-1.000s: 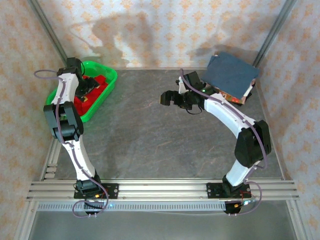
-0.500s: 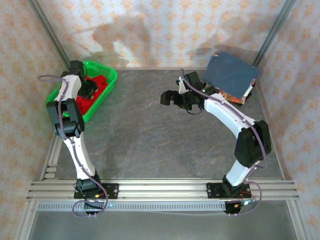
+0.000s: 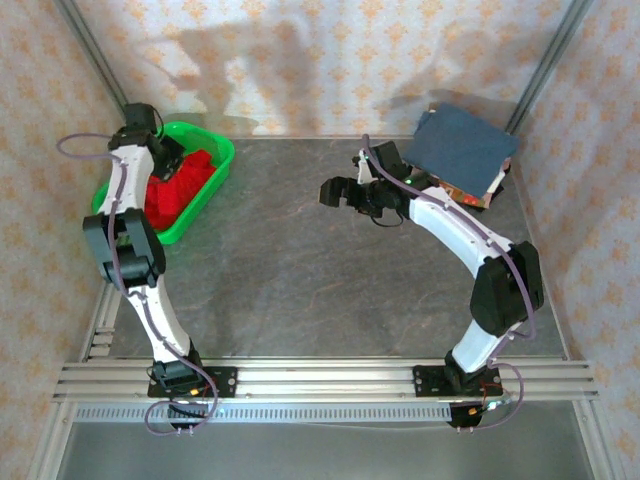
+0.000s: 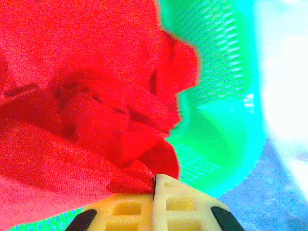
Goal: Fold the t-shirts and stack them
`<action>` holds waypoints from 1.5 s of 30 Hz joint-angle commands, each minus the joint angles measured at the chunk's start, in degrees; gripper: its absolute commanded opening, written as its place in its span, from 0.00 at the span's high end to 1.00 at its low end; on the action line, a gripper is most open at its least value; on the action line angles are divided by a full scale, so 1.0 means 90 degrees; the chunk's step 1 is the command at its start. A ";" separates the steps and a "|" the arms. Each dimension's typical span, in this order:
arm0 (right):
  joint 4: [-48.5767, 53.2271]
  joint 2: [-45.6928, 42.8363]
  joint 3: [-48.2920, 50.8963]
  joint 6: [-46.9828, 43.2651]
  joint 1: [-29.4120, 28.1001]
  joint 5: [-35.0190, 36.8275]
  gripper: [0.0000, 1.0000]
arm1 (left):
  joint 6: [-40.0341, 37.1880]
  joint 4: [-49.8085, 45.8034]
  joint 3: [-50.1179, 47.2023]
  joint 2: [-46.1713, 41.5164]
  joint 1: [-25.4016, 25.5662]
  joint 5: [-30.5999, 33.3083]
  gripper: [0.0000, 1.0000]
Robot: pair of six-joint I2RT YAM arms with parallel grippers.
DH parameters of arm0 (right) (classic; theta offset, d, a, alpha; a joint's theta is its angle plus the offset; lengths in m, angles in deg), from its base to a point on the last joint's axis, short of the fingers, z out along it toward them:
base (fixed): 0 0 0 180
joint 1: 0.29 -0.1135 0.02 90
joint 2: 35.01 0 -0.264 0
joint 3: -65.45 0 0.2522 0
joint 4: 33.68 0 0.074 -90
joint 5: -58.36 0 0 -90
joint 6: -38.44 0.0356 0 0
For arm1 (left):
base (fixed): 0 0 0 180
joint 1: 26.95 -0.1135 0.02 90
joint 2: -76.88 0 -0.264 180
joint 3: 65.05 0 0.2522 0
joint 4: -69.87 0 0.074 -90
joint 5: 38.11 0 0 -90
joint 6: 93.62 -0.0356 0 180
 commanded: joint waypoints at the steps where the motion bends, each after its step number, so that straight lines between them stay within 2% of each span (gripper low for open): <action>1: -0.0257 -0.0167 -0.0041 0.0096 -0.0021 -0.0049 0.01 | -0.0109 0.0544 0.0417 -0.1014 0.0093 -0.0181 1.00; 6: -0.0379 -0.0119 -0.0064 0.0101 -0.0006 -0.0035 0.01 | 0.0077 0.1203 0.0756 -0.1673 0.0356 -0.0565 1.00; 12: -0.0695 -0.0073 -0.0210 0.0504 0.0124 -0.0095 0.01 | 0.0117 0.1949 0.2197 -0.1894 0.1047 -0.0848 1.00; 16: -0.0933 -0.0204 -0.0100 0.0637 0.0261 -0.0023 0.01 | 0.0761 0.2931 0.2402 -0.2057 0.1379 -0.1019 1.00; 20: -0.0939 -0.0413 0.0041 0.0635 0.0501 0.0071 0.01 | 0.1276 0.3740 0.2745 -0.1973 0.1972 -0.1158 1.00; 24: -0.0989 -0.0699 0.0261 0.0675 0.0822 0.0182 0.01 | 0.1504 0.4113 0.3023 -0.1717 0.2719 -0.1274 1.00; 34: -0.1007 -0.1562 0.1177 0.0877 0.1809 0.0470 0.01 | 0.0696 0.3179 0.2936 -0.0767 0.4742 -0.1401 1.00; 38: -0.1038 -0.1819 0.1640 0.0969 0.2057 0.0509 0.01 | 0.0648 0.3089 0.2502 -0.0208 0.5470 -0.1425 1.00; 42: -0.0961 -0.2007 0.2005 0.0964 0.2172 0.0620 0.01 | 0.0649 0.3303 0.2225 0.0205 0.6011 -0.1403 1.00; 45: -0.0965 -0.2220 0.2287 0.0918 0.2252 0.0715 0.01 | 0.0899 0.3496 0.2341 0.0471 0.6128 -0.1411 1.00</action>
